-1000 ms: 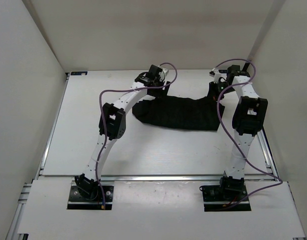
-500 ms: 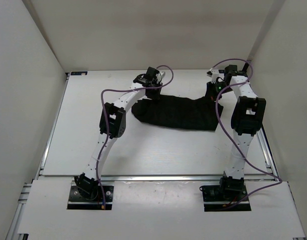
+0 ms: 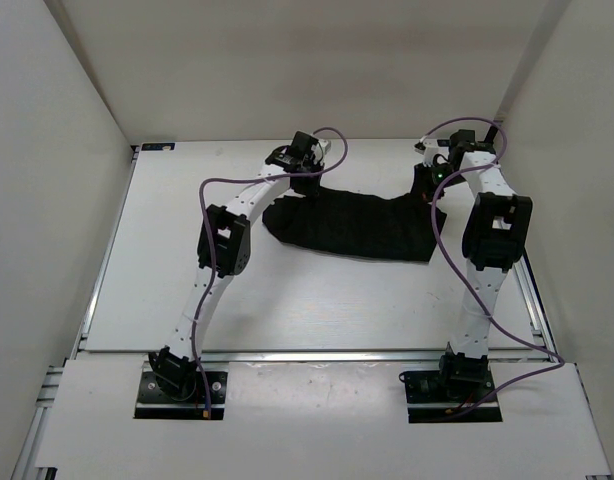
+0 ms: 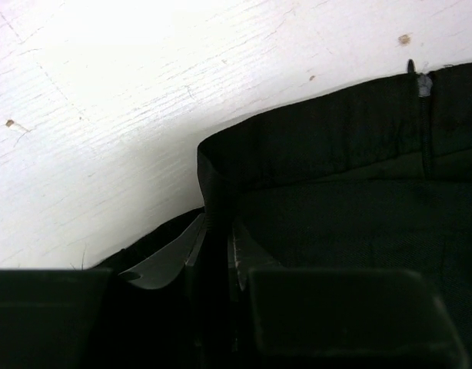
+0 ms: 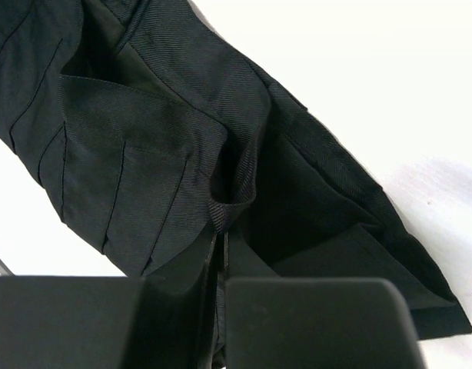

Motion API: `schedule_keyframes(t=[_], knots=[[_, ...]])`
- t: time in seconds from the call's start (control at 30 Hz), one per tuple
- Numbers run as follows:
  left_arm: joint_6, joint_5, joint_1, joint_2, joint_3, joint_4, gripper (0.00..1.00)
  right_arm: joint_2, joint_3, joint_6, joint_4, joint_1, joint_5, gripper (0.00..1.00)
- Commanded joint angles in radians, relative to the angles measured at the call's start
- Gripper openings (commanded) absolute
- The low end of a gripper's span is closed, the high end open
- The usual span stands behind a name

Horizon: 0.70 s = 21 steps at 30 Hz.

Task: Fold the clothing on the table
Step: Fold the skirt

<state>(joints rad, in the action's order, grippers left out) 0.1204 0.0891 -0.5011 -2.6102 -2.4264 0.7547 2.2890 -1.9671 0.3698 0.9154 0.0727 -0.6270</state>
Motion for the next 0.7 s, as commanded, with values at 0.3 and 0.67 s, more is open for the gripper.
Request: schedule_keyframes(t=[0.3, 0.67], knots=[[0.011, -0.032, -0.014, 0.586, 0.704, -0.326, 0.23, -0.223, 0.192, -0.016, 0.105, 0.068, -0.039, 0.00], [0.123, -0.011, -0.079, 1.002, 1.300, -0.497, 0.27, -0.387, 0.407, 0.066, 0.131, 0.084, -0.011, 0.00]])
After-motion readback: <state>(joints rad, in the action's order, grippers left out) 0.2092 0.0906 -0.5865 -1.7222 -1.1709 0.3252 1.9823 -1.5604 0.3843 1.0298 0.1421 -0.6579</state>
